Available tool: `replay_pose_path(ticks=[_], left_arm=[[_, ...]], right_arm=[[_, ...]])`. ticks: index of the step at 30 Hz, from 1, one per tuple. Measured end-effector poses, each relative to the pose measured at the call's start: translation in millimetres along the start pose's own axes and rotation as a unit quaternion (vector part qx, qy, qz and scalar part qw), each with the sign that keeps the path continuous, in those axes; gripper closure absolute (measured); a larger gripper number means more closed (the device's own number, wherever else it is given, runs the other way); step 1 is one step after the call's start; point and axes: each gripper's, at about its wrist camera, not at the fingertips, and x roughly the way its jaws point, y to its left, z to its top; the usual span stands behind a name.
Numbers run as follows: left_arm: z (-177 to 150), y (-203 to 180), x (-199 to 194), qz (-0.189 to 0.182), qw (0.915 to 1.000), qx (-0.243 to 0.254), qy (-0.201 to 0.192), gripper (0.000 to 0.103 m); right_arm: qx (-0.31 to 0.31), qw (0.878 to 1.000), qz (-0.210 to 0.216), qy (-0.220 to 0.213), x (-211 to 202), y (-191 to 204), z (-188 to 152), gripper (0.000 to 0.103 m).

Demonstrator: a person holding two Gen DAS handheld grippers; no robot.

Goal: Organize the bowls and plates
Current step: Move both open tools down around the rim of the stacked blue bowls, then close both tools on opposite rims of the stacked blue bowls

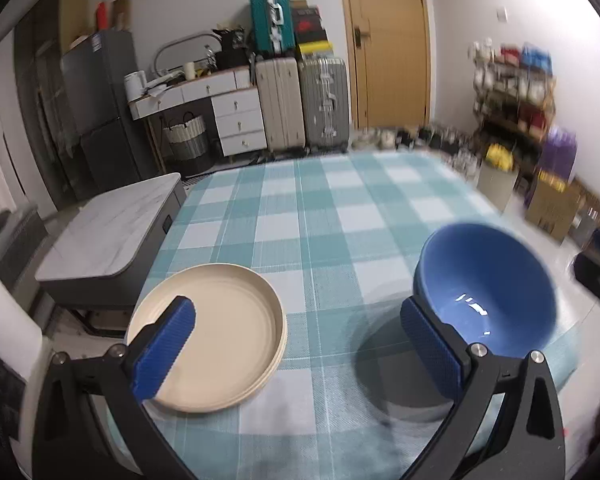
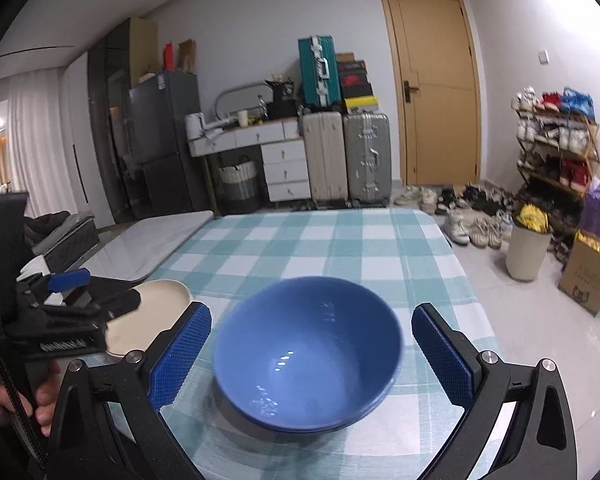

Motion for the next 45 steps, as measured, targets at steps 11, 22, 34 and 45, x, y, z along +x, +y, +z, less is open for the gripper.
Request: replay_pose_path(ticks=[11,22,34,45], left_arm=[[36.9,-63.5,87.4,-0.102,0.9761,0.099,0.165,0.0],[39.6,-72.7,127.4,-0.178,0.9425,0.095,0.266,0.016],[28.7,-80.8,146.4,-0.266,0.8995,0.085,0.336,0.075],[31.3,-93.9,143.2,-0.262,0.8846,0.116,0.368,0.087]], right_arm=[[0.036,0.978,0.012,0.206,78.6,-69.4,4.9,0.001],[0.084,0.955,0.064,0.277,132.0,-98.0,0.4,0.001],[0.098,0.924,0.069,0.364,161.0,-97.2,-23.9,0.048],[0.094,0.911,0.074,0.396,164.9,-87.6,-30.3,0.081]])
